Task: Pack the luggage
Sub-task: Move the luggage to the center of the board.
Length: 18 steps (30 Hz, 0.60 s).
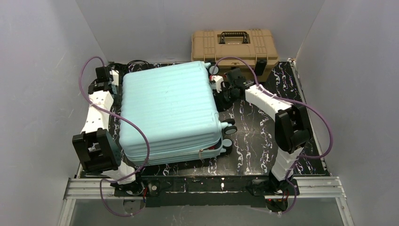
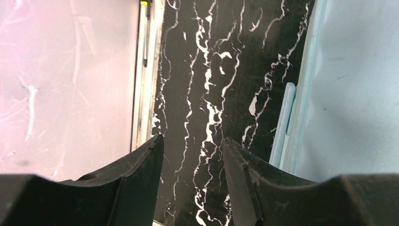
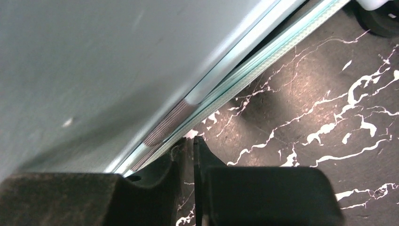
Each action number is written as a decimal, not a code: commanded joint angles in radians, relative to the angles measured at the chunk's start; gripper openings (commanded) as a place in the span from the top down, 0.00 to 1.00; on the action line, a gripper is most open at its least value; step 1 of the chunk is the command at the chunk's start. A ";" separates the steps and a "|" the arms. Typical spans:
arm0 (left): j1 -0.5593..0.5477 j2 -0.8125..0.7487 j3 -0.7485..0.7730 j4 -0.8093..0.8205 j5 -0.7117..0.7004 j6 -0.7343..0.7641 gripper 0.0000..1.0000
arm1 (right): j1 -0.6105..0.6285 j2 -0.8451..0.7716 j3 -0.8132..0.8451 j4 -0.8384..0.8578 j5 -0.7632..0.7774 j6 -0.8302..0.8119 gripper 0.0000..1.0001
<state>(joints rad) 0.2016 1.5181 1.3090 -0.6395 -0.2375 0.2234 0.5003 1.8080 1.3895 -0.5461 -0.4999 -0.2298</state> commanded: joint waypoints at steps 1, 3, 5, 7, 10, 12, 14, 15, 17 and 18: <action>-0.117 0.037 0.046 -0.040 0.260 -0.049 0.49 | 0.299 0.129 0.109 0.214 -0.227 -0.015 0.80; -0.099 0.047 0.047 -0.040 0.251 -0.041 0.49 | 0.315 0.170 0.174 0.215 -0.226 0.007 0.79; -0.074 0.059 0.048 -0.039 0.219 -0.040 0.49 | 0.336 0.218 0.249 0.206 -0.227 0.022 0.79; -0.053 0.072 0.053 -0.040 0.217 -0.037 0.49 | 0.354 0.274 0.334 0.199 -0.228 0.044 0.79; -0.022 0.089 0.055 -0.040 0.185 -0.025 0.49 | 0.382 0.357 0.462 0.170 -0.218 0.057 0.79; -0.005 0.093 0.049 -0.039 0.175 -0.017 0.49 | 0.397 0.420 0.547 0.150 -0.215 0.072 0.79; 0.016 0.096 0.043 -0.038 0.179 -0.015 0.49 | 0.404 0.459 0.616 0.145 -0.214 0.098 0.79; 0.020 0.098 0.039 -0.033 0.178 -0.012 0.49 | 0.410 0.472 0.643 0.148 -0.214 0.108 0.79; 0.026 0.108 0.037 -0.022 0.172 -0.014 0.49 | 0.423 0.495 0.686 0.150 -0.215 0.126 0.79; 0.028 0.116 0.044 -0.018 0.167 -0.017 0.49 | 0.432 0.502 0.698 0.155 -0.219 0.136 0.79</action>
<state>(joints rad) 0.3447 1.5711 1.3857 -0.5659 -0.3676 0.2848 0.6121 2.2360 1.9800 -0.6434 -0.4408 -0.1173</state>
